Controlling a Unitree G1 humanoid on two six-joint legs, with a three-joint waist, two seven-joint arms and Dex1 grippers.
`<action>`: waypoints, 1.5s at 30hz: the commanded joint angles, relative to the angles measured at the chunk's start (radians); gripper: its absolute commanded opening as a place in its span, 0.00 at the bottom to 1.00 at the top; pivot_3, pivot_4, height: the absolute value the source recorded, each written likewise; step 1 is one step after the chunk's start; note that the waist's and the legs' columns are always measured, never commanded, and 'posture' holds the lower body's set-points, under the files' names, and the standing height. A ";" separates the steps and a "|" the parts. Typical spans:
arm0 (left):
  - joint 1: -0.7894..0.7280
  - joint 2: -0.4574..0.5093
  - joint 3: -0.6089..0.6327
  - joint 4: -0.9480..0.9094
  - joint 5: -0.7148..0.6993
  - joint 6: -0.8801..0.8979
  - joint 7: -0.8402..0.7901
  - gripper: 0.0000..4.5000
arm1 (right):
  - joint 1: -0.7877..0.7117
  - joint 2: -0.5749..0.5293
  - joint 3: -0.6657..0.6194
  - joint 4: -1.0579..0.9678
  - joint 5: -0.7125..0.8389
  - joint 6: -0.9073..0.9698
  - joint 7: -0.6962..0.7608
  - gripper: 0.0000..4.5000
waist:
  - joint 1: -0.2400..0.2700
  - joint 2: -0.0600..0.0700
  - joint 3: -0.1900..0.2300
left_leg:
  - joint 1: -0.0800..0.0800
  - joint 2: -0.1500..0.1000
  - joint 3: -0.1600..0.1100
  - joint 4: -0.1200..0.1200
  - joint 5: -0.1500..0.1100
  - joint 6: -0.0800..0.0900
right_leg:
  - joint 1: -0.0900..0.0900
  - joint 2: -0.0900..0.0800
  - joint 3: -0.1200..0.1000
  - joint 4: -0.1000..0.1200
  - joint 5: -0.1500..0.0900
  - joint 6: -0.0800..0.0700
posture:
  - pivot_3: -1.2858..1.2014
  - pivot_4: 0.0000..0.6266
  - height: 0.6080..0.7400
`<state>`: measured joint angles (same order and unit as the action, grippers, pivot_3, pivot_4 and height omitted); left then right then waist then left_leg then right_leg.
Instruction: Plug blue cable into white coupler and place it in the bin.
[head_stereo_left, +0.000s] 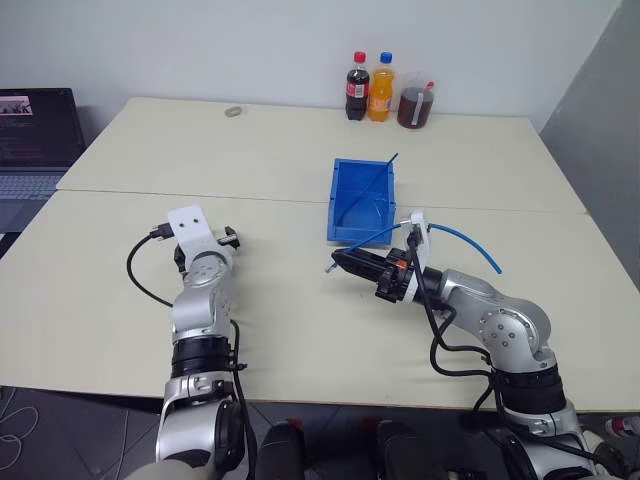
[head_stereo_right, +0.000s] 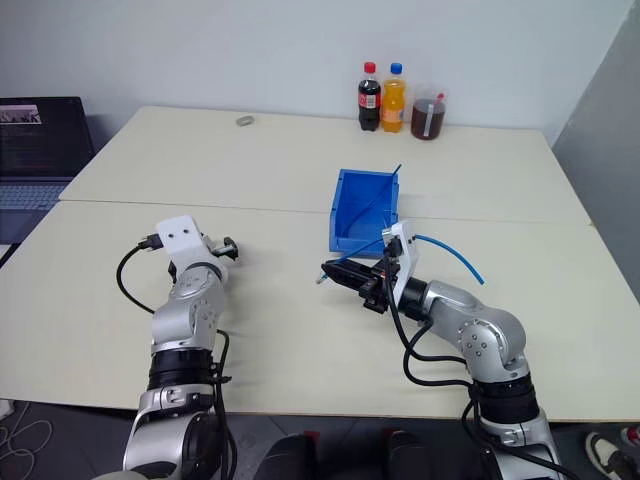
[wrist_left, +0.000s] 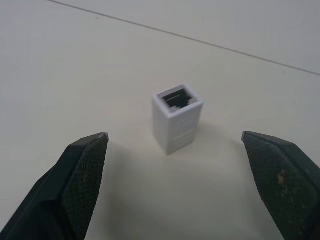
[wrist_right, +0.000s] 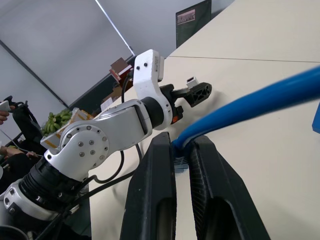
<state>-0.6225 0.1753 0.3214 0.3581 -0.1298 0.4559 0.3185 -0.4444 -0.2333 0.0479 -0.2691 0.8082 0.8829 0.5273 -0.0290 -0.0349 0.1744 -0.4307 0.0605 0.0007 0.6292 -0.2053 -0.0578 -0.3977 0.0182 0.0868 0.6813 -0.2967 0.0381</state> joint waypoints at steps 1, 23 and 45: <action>-0.045 0.008 0.007 0.051 0.014 -0.053 0.017 1.00 | -0.011 -0.007 -0.025 -0.035 0.017 -0.007 0.006 0.02 | -0.002 0.000 0.000 | 0.000 0.000 0.000 0.000 0.000 0.000 | 0.000 0.000 0.000 0.000 0.000 0.000 | 0.52 0.24 1.00; -0.136 0.040 0.022 0.254 0.015 -0.198 0.046 0.43 | -0.001 -0.012 -0.026 -0.045 0.019 0.003 0.004 0.02 | 0.000 0.000 0.000 | -0.001 0.000 0.000 0.000 0.000 0.000 | -0.002 0.000 0.000 0.001 0.001 0.000 | 0.52 0.24 1.00; 0.191 0.273 -0.390 -0.411 -0.202 0.151 -0.888 0.18 | 0.147 -0.212 -0.073 -0.273 -0.002 -0.013 0.010 0.02 | -0.001 0.000 0.000 | -0.002 0.000 0.001 0.000 0.000 -0.001 | -0.003 0.000 0.000 0.002 0.001 -0.001 | 0.52 0.24 1.00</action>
<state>-0.4316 0.4117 -0.0083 0.0471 -0.2876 0.5933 -0.4189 -0.3109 -0.4283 0.0039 -0.4717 0.8023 0.8862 0.5300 -0.0303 -0.0347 0.1744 -0.4322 0.0608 0.0017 0.6290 -0.2050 -0.0584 -0.4010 0.0179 0.0872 0.6833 -0.2960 0.0373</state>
